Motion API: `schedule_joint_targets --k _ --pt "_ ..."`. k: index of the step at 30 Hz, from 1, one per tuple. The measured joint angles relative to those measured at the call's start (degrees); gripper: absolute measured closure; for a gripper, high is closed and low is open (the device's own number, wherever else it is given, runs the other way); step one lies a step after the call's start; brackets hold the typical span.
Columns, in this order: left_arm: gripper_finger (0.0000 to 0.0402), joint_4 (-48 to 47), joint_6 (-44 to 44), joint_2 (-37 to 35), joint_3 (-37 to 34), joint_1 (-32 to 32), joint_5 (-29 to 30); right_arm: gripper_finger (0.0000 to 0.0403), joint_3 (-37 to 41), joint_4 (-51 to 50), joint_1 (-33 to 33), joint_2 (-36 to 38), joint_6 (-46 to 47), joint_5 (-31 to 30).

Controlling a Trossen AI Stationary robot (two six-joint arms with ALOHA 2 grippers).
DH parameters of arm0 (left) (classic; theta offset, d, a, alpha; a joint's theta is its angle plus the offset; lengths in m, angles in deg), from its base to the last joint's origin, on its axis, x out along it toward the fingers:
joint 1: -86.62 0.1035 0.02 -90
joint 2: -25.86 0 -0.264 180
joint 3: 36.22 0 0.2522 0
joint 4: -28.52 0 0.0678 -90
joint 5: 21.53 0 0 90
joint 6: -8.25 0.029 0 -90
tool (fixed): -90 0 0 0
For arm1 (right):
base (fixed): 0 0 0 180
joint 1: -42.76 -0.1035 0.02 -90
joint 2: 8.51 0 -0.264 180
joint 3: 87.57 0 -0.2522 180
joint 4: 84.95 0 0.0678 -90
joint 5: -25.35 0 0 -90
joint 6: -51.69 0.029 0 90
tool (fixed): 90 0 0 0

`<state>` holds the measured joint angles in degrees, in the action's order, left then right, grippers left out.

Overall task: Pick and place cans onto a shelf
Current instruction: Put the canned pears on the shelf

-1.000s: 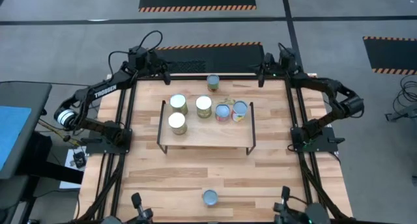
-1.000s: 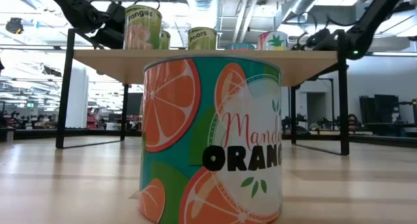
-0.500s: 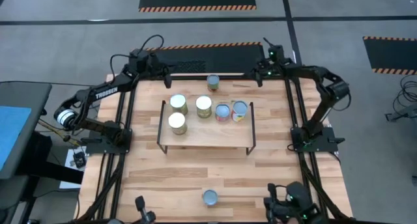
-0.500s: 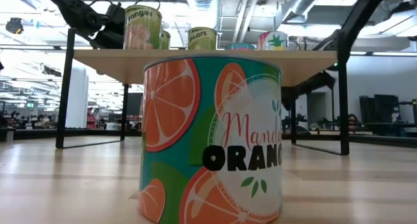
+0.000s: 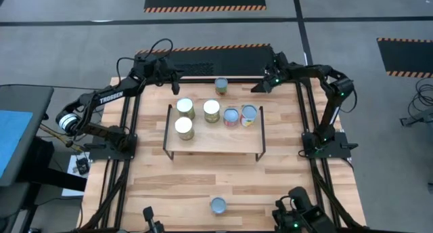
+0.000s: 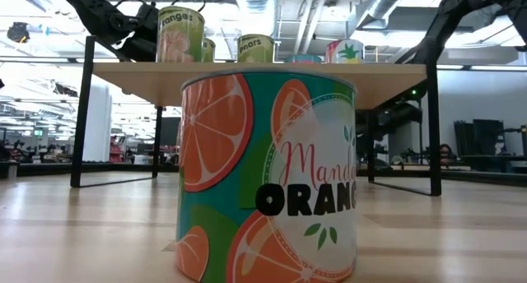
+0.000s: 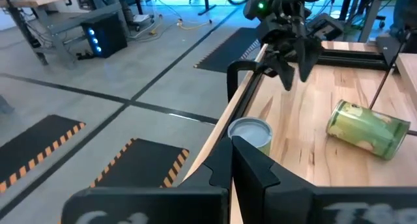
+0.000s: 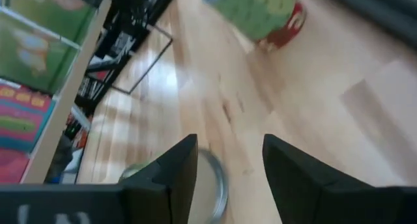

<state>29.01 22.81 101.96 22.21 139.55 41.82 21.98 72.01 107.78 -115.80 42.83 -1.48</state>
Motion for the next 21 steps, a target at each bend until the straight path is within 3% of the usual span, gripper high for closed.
schedule_joint_targets --k 7,21 --pt "0.0401 -1.8 0.9 0.0 0.0 0.0 -0.1 0.0230 0.0 -7.8 -2.8 0.0 -6.3 -0.1" --pt "0.0401 -1.9 0.6 0.0 0.0 0.0 -0.1 0.0263 0.0 -8.5 -9.3 0.0 -9.5 -5.5"
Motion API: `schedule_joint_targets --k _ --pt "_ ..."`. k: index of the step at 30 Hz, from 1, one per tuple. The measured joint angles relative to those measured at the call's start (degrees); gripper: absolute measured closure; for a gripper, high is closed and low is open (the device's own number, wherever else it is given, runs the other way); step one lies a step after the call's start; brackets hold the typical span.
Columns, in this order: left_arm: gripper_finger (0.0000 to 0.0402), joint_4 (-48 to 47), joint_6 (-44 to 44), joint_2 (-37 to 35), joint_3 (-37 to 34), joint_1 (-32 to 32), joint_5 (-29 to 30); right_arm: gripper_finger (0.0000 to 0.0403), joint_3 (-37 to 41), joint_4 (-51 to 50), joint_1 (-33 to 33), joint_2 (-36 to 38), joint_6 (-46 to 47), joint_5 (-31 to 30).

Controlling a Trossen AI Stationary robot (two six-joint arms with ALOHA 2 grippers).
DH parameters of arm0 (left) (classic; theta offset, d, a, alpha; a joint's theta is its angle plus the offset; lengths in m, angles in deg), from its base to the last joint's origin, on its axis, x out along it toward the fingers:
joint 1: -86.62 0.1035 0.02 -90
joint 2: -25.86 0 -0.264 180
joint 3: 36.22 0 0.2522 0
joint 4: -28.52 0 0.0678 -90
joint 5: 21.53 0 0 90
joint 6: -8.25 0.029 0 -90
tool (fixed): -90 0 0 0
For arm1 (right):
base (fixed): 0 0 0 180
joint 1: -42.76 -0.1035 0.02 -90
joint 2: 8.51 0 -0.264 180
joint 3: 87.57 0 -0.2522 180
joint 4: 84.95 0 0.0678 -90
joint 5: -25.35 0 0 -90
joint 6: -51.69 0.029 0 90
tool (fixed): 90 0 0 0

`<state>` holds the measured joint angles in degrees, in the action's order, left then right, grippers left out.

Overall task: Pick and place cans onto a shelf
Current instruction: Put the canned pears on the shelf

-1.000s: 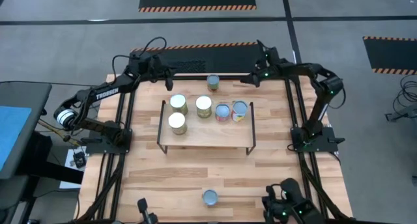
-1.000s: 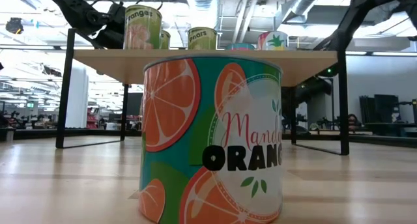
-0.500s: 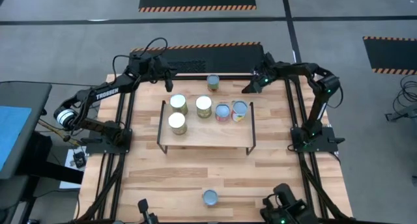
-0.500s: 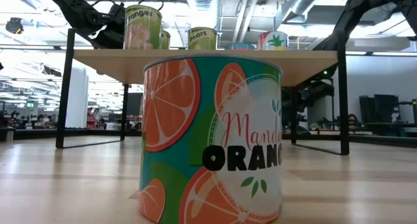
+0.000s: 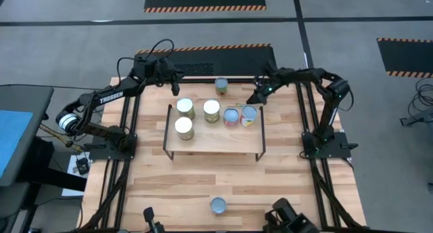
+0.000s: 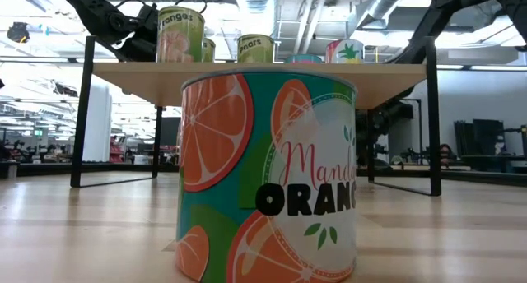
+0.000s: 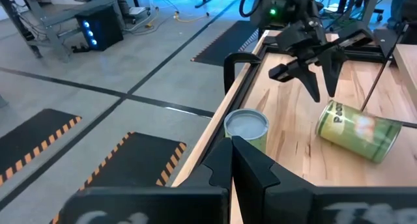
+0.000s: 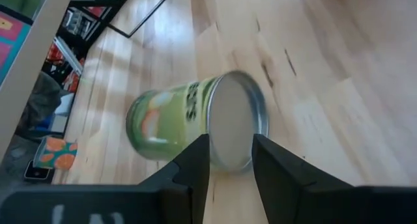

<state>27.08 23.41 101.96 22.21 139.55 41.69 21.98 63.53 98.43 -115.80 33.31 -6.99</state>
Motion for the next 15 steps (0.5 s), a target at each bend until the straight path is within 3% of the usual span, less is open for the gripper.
schedule_joint_targets --k 8,15 --pt "0.0401 -0.1 -0.1 0.0 0.0 0.0 0.0 0.0281 0.0 1.8 -3.8 0.0 -0.2 -0.1" --pt "0.0401 -0.6 0.0 0.0 0.0 0.0 0.0 0.0281 0.0 6.7 -7.1 0.0 -0.1 -4.2"
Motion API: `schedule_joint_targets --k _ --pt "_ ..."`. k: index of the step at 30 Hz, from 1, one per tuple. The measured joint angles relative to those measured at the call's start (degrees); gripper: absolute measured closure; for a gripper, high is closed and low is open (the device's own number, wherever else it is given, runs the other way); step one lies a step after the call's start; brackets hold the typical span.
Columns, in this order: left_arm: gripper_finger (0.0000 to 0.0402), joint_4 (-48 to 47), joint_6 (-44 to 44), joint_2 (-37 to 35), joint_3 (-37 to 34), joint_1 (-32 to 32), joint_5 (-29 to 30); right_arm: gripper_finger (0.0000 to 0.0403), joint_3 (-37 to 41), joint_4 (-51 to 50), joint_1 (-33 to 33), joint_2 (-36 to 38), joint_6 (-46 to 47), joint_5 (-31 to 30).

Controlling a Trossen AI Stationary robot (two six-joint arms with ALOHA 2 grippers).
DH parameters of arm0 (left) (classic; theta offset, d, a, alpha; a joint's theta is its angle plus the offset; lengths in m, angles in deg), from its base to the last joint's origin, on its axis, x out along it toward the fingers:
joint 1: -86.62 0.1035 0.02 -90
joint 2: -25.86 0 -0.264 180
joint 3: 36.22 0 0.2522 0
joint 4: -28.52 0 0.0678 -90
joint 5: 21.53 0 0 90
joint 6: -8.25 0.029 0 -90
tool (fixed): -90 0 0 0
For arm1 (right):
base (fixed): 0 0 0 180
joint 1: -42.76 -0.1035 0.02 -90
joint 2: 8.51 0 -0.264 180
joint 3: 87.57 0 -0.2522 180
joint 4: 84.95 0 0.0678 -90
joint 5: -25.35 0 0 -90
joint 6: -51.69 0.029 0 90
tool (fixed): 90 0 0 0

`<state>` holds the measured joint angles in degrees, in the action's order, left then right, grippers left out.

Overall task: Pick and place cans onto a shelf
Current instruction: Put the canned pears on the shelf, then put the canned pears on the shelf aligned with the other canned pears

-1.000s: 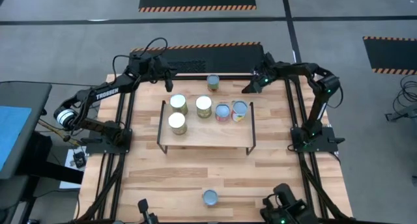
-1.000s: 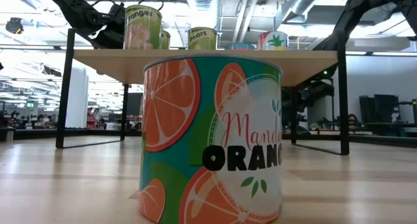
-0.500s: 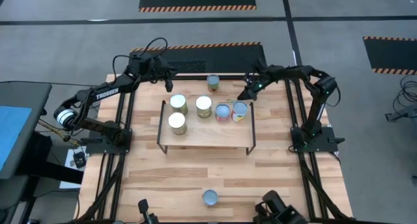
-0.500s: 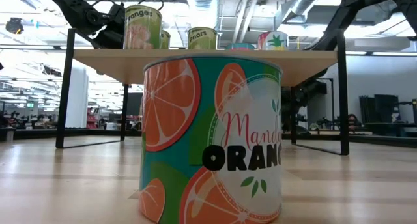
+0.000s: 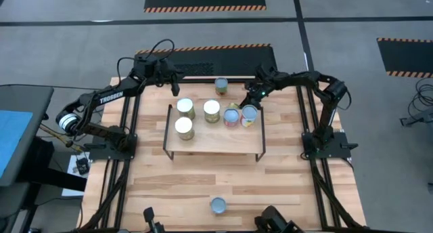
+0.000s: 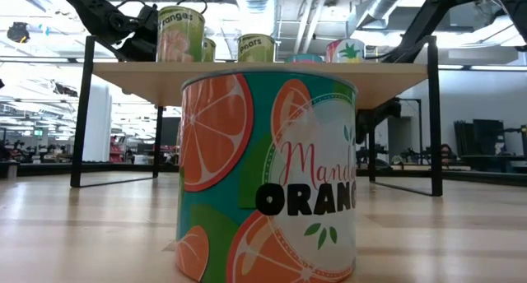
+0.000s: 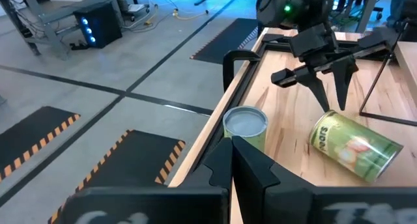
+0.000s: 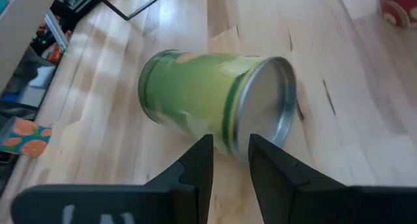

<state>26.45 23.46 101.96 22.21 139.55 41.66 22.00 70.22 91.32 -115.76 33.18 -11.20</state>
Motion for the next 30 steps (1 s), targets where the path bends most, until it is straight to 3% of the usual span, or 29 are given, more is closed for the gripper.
schedule_joint_targets --k 14,24,30 --pt "0.0402 -0.4 0.2 0.0 0.0 0.0 0.0 0.0308 0.0 6.0 -4.4 0.0 -1.0 -4.5" --pt "0.0401 -0.4 0.2 0.0 0.0 0.0 0.0 0.0393 0.0 8.1 -4.3 0.0 -3.1 -4.5" --pt "0.0401 -0.4 0.2 0.0 0.0 0.0 0.0 0.0392 0.0 9.3 -4.1 0.0 -3.0 -4.8"
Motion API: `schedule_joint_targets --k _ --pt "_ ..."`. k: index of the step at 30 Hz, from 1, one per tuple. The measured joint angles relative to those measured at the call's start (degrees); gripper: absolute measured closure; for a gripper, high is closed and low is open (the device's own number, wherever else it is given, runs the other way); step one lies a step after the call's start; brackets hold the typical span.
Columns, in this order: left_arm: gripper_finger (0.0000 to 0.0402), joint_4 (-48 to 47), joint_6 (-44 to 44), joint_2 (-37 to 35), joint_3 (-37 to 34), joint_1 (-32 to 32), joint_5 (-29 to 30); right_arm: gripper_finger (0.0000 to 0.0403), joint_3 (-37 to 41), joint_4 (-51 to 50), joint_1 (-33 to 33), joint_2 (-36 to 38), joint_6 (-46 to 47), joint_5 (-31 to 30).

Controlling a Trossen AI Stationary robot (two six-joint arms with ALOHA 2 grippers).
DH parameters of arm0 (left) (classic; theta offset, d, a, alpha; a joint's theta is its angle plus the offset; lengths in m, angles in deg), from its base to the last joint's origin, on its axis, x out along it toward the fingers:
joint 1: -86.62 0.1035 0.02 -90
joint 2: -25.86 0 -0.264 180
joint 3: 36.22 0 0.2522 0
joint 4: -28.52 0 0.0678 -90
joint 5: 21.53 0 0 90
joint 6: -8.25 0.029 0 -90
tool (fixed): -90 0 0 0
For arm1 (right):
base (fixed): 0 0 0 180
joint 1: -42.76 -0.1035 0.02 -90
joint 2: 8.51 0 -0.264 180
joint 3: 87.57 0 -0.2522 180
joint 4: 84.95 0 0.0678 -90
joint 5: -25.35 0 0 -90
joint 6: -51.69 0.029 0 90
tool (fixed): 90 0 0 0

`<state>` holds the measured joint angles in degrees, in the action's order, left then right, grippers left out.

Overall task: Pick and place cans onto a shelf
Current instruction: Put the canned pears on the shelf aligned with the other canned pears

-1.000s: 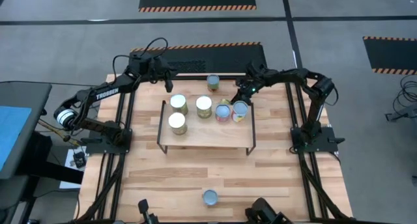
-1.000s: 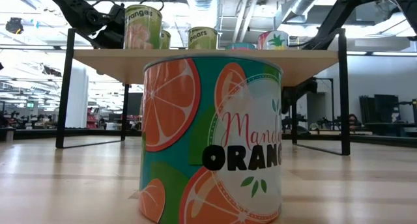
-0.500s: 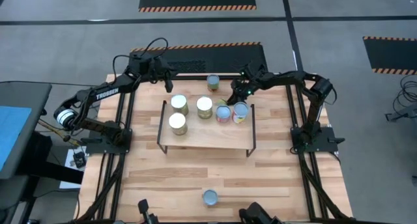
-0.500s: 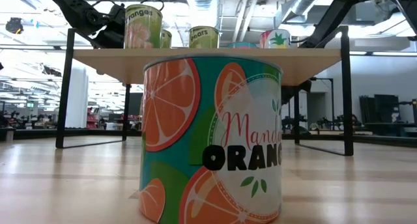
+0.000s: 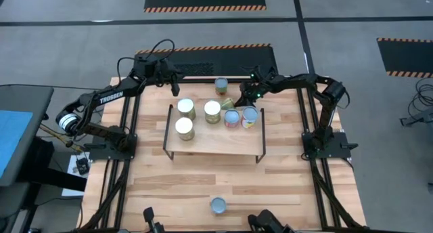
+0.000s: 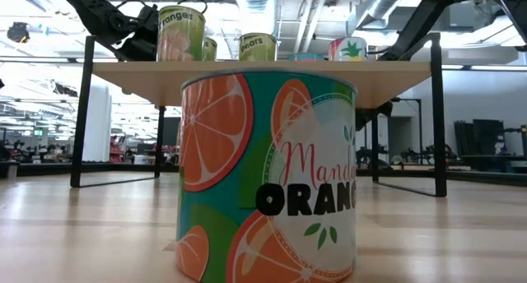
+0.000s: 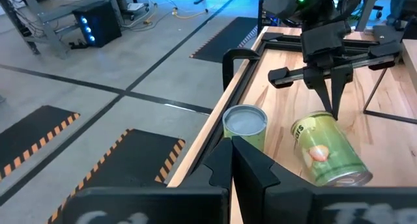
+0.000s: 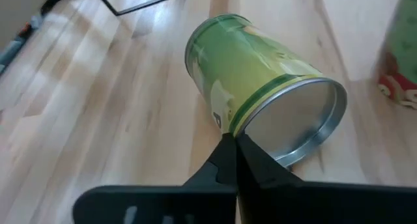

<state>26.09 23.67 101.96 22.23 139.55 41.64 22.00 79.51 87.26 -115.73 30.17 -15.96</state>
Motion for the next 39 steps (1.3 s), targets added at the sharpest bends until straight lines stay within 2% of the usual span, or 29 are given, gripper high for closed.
schedule_joint_targets --k 11,18,29,34,39 --pt "0.0401 0.0 0.0 0.0 0.0 0.0 0.0 0.0398 0.0 -1.4 2.7 1.7 0.0 -3.0" --pt "0.0401 0.1 0.0 0.0 0.0 0.0 0.0 0.0399 0.1 -10.3 3.7 9.7 -2.4 -9.1" --pt "0.0402 0.2 0.0 0.0 0.0 0.0 0.1 0.0400 0.0 -24.6 2.0 26.1 0.4 -27.4" --pt "0.0401 0.2 0.1 0.0 0.0 0.0 0.1 0.0400 -0.7 -31.6 -1.8 34.4 5.5 -37.7" --pt "0.0401 0.2 0.1 0.0 0.0 0.0 0.1 0.0401 -4.6 -37.1 -8.3 40.7 9.5 -48.2"
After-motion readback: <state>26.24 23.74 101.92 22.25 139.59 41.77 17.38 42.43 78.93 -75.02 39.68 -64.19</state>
